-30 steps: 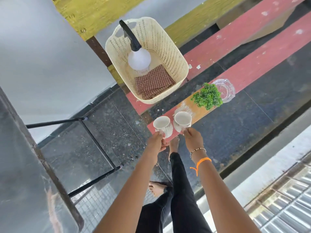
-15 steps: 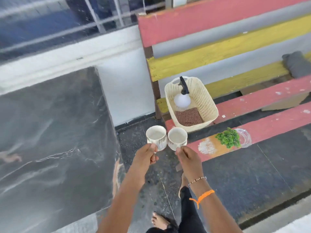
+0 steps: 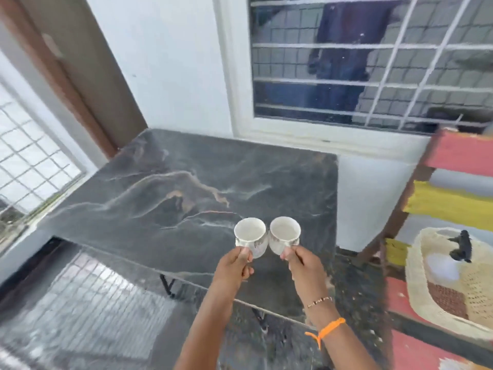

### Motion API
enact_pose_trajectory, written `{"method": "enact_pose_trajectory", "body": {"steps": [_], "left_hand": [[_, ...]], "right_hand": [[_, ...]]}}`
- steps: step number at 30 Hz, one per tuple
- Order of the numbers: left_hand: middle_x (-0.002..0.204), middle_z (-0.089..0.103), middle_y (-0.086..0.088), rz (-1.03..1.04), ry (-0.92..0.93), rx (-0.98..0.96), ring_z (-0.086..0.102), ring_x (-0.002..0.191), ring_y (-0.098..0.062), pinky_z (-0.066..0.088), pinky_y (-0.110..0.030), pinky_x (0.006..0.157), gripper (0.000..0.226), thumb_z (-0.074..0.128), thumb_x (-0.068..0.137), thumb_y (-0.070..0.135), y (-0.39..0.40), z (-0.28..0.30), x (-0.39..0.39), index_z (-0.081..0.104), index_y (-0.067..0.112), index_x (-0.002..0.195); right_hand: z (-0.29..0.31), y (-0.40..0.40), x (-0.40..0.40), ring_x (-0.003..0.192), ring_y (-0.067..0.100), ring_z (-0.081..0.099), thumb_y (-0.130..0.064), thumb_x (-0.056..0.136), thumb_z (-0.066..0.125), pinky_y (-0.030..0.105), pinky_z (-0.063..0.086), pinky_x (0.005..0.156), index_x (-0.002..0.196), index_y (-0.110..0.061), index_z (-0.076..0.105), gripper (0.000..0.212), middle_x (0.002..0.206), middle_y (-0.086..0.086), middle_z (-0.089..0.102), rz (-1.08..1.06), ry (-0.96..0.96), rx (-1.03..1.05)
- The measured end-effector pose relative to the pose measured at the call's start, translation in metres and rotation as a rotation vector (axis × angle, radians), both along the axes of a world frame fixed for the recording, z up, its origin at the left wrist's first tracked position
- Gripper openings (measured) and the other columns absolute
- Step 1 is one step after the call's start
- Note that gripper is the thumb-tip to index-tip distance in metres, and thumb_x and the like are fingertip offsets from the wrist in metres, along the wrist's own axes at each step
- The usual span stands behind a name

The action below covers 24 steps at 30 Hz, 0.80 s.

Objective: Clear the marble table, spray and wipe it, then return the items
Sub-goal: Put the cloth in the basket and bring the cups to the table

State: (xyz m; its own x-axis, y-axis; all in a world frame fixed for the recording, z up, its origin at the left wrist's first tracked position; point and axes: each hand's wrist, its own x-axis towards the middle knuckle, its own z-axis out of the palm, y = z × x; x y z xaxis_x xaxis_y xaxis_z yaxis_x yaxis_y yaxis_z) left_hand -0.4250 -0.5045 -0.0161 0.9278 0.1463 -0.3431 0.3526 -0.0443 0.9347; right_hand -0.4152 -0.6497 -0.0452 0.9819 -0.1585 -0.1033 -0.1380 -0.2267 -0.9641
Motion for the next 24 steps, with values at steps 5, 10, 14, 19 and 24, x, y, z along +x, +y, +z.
{"method": "enact_pose_trajectory", "body": {"steps": [5, 10, 14, 19, 24], "left_hand": [[0.04, 0.032, 0.01, 0.236, -0.016, 0.0, 0.037, 0.046, -0.008, 0.034, -0.013, 0.048, 0.037, 0.041, 0.096, 0.011, 0.074, 0.009, -0.008, 0.045, 0.015, 0.06], [0.051, 0.034, 0.004, 0.389, -0.04, 0.029, 0.039, 0.053, -0.009, 0.033, -0.018, 0.053, 0.035, 0.043, 0.097, 0.019, 0.127, 0.016, -0.001, 0.047, 0.019, 0.062], [0.054, 0.032, 0.002, 0.454, -0.063, 0.045, 0.035, 0.057, -0.011, 0.037, -0.003, 0.048, 0.035, 0.043, 0.097, 0.019, 0.169, 0.011, 0.016, 0.047, 0.017, 0.062], [0.054, 0.035, 0.004, 0.444, -0.063, 0.09, 0.036, 0.056, -0.01, 0.036, -0.003, 0.046, 0.034, 0.045, 0.096, 0.019, 0.225, 0.001, 0.063, 0.045, 0.016, 0.062], [0.056, 0.037, 0.005, 0.353, -0.052, 0.127, 0.037, 0.054, -0.007, 0.033, -0.003, 0.046, 0.033, 0.041, 0.097, 0.022, 0.27, -0.007, 0.117, 0.044, 0.018, 0.064]], "right_hand": [[0.017, 0.08, 0.025, 0.053, 0.013, 0.032, -0.012, 0.091, 0.052, 0.029, 0.027, 0.054, 0.054, -0.027, 0.047, 0.041, 0.053, -0.005, 0.038, 0.218, -0.062, 0.03], [0.019, 0.145, 0.049, 0.054, 0.014, 0.031, -0.012, 0.092, 0.051, 0.029, 0.025, 0.056, 0.055, -0.023, 0.047, 0.038, 0.052, -0.004, 0.036, 0.358, -0.085, 0.053], [0.007, 0.192, 0.072, 0.052, 0.014, 0.031, -0.014, 0.091, 0.051, 0.028, 0.026, 0.054, 0.056, -0.024, 0.049, 0.037, 0.052, -0.006, 0.035, 0.402, -0.062, 0.055], [-0.006, 0.248, 0.115, 0.049, 0.01, 0.034, -0.018, 0.091, 0.053, 0.027, 0.028, 0.053, 0.055, -0.025, 0.05, 0.037, 0.046, -0.009, 0.038, 0.354, 0.002, 0.068], [-0.01, 0.291, 0.156, 0.053, 0.009, 0.041, -0.017, 0.092, 0.052, 0.03, 0.033, 0.057, 0.058, -0.025, 0.052, 0.034, 0.05, -0.009, 0.046, 0.312, 0.024, 0.026]]}}
